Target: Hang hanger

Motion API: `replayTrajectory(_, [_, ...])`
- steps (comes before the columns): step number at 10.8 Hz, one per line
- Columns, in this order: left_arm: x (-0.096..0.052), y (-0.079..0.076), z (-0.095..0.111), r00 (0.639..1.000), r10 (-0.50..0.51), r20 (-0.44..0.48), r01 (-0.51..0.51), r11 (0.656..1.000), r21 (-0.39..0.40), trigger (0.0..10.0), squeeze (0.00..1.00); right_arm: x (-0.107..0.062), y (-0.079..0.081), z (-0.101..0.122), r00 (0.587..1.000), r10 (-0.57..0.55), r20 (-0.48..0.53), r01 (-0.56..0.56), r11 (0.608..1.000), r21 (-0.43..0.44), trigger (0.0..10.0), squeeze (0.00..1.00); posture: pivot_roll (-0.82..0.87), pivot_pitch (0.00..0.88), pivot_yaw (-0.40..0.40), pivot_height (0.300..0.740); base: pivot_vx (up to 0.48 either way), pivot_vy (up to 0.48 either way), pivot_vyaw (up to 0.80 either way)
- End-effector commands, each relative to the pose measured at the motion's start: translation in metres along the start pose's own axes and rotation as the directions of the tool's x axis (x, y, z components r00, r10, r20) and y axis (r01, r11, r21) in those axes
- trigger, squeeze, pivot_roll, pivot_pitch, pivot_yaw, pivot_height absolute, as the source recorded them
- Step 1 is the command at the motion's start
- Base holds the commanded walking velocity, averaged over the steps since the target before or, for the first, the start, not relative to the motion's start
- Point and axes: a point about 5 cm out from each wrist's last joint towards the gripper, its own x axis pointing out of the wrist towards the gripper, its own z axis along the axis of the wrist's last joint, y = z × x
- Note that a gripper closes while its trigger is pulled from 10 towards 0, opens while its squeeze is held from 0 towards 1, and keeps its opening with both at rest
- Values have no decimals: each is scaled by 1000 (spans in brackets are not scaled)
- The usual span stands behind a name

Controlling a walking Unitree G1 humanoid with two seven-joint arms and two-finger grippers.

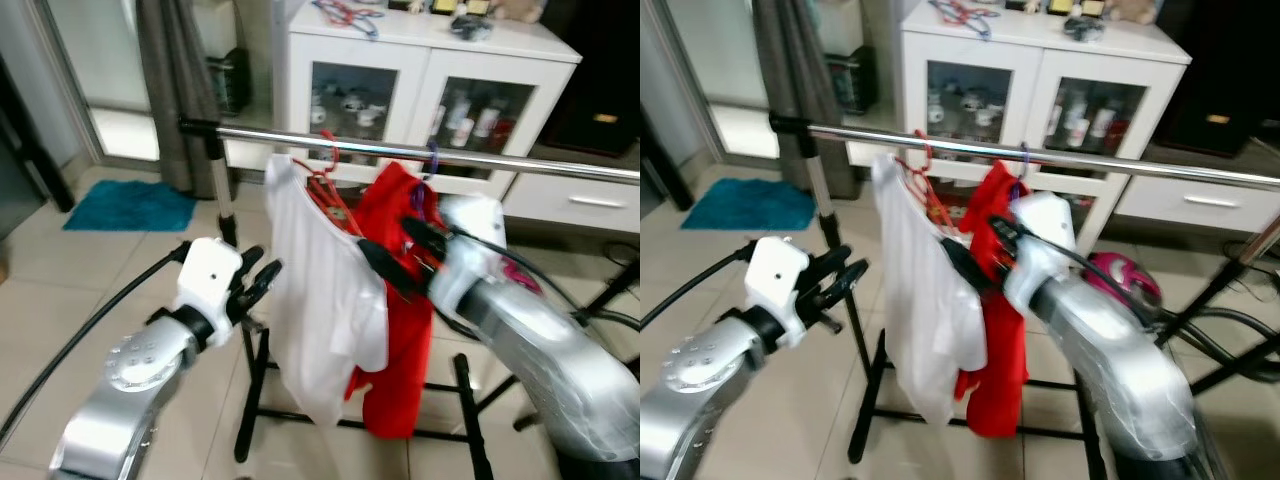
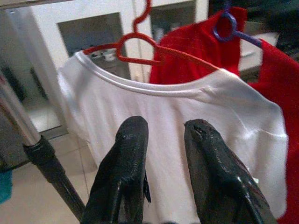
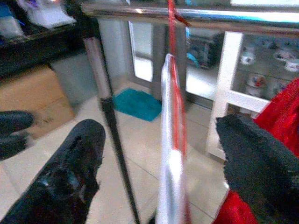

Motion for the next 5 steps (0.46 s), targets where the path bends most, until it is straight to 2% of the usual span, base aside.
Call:
replayTrajectory(1, [-1, -2, 4, 999, -44, 17, 44, 999, 25, 10000, 0, 9, -6, -4, 999, -35, -26, 34, 999, -15, 10000, 1000, -3, 0, -31, 740, 0, 0, 0])
replayTrajectory(2, [-4, -3, 4, 994, -109, 9, 109, 994, 21, 10000, 0, 24, -12, 0, 998, -50, -39, 49, 999, -10, 10000, 1000, 3, 0, -27, 740, 0, 0, 0])
replayTrajectory(3, [-7, -2, 3, 991, -130, 0, 130, 991, 18, 10000, 0, 33, -14, 4, 998, -45, -39, 44, 999, -8, 10000, 1000, 7, 0, -27, 740, 0, 0, 0])
replayTrajectory(5, [-23, 2, -4, 980, -196, -45, 197, 980, 24, 10000, 0, 65, -13, 17, 999, 11, -35, -11, 1000, 1, 10000, 1000, 14, 0, -40, 740, 0, 0, 0])
